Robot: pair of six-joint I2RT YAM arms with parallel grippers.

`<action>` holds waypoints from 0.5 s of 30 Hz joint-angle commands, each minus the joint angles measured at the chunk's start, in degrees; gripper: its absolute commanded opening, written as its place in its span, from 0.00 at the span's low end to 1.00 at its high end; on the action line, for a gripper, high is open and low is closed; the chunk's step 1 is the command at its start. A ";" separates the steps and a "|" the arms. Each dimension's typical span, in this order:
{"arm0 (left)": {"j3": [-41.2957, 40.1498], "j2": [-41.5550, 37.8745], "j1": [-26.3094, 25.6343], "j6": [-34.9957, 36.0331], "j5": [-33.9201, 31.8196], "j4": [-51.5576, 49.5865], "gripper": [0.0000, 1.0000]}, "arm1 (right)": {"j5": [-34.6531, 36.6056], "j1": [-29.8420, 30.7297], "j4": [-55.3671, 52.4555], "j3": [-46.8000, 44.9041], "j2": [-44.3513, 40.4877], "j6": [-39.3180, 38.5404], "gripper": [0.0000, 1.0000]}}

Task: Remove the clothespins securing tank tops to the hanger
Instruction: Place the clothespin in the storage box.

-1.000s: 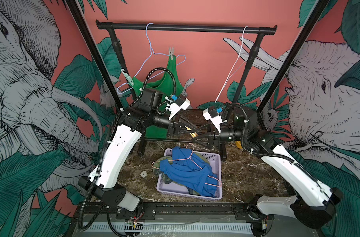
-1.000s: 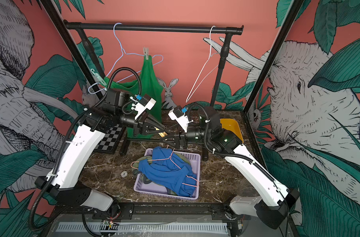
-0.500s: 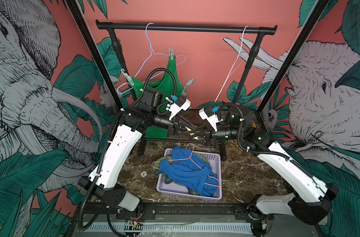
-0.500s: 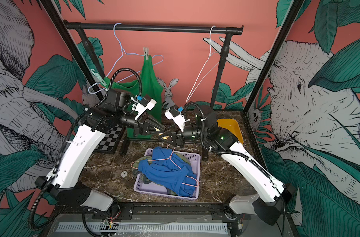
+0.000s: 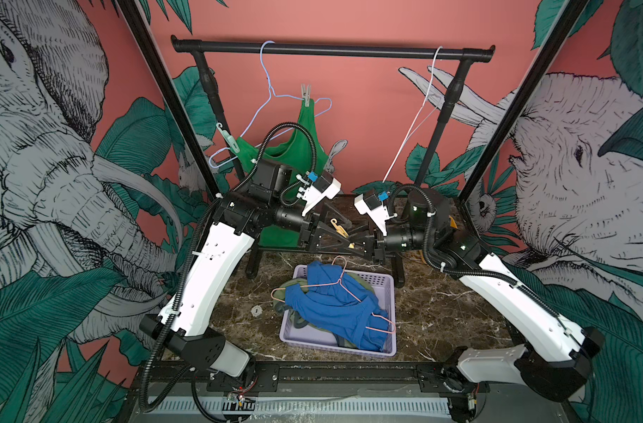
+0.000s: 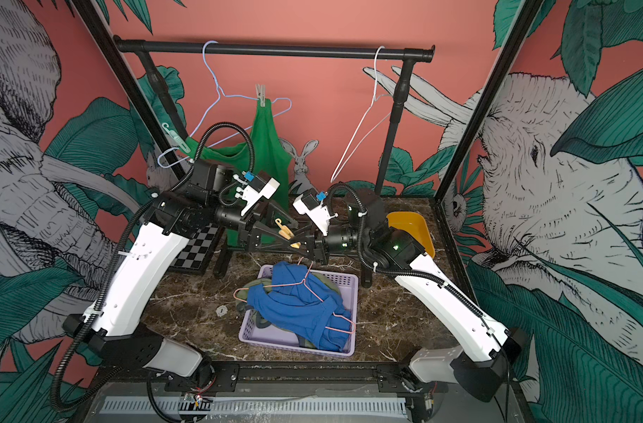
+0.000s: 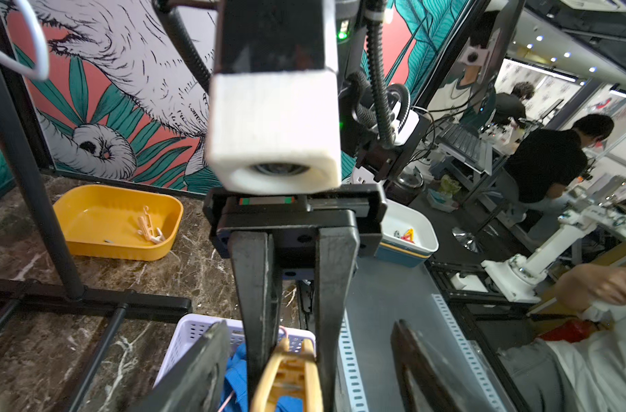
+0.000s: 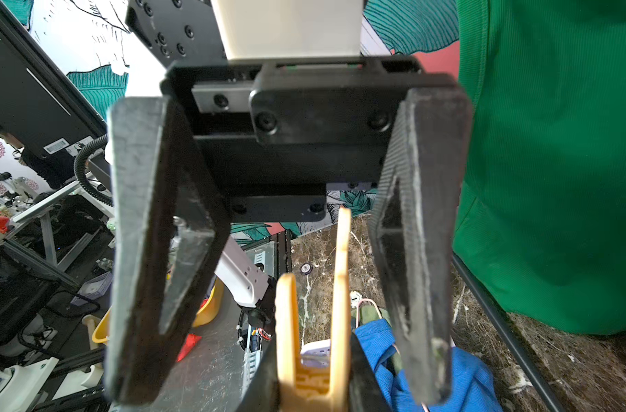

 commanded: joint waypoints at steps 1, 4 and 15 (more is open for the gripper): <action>2.61 -1.49 -0.20 2.48 0.07 -2.13 0.82 | 0.52 0.00 2.09 -0.38 -1.82 -0.80 0.02; 4.25 -1.66 -0.19 4.67 -3.87 -3.80 0.86 | 1.32 -0.02 2.13 -1.45 -2.90 -0.88 0.01; 11.86 -2.63 -0.10 5.84 -26.97 -5.02 0.91 | 5.94 -2.09 2.13 -12.55 -11.26 0.19 0.00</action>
